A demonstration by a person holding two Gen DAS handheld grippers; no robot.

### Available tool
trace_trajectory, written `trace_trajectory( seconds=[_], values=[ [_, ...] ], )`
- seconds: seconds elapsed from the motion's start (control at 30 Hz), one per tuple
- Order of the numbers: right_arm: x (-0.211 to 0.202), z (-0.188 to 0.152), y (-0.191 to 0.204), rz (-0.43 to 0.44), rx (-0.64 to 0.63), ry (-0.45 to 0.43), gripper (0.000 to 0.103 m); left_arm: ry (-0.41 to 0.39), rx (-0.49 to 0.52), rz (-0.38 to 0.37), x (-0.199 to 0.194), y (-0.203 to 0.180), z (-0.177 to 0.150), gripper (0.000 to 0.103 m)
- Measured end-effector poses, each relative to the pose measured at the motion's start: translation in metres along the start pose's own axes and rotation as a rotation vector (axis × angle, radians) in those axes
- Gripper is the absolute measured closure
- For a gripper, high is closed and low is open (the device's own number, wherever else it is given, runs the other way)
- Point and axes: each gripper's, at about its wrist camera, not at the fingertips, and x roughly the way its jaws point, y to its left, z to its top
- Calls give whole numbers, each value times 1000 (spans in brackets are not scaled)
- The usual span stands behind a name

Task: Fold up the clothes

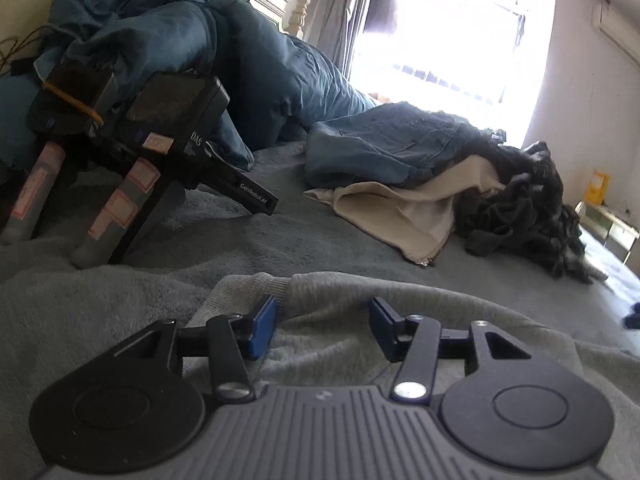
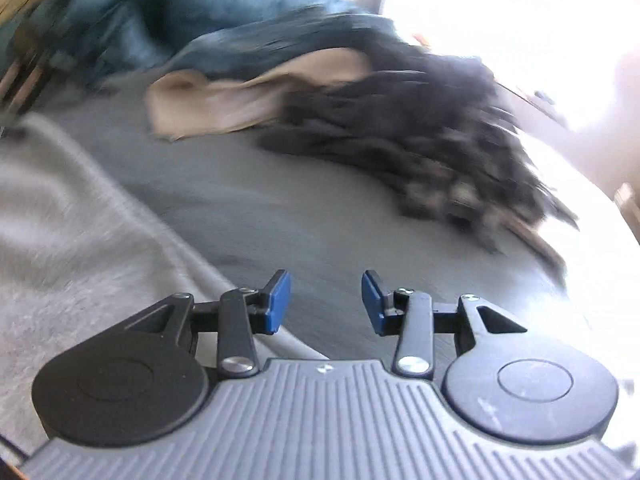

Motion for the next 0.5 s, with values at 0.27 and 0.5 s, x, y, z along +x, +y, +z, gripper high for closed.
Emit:
trace_trajectory(
  seconds=[0.27, 0.5],
  values=[
    [-58, -26, -43, 124, 14, -33, 64, -15, 17, -116, -20, -42, 18, 43],
    [-28, -27, -19, 201, -257, 43, 68, 162, 114, -108, 35, -88, 3, 44]
  ],
)
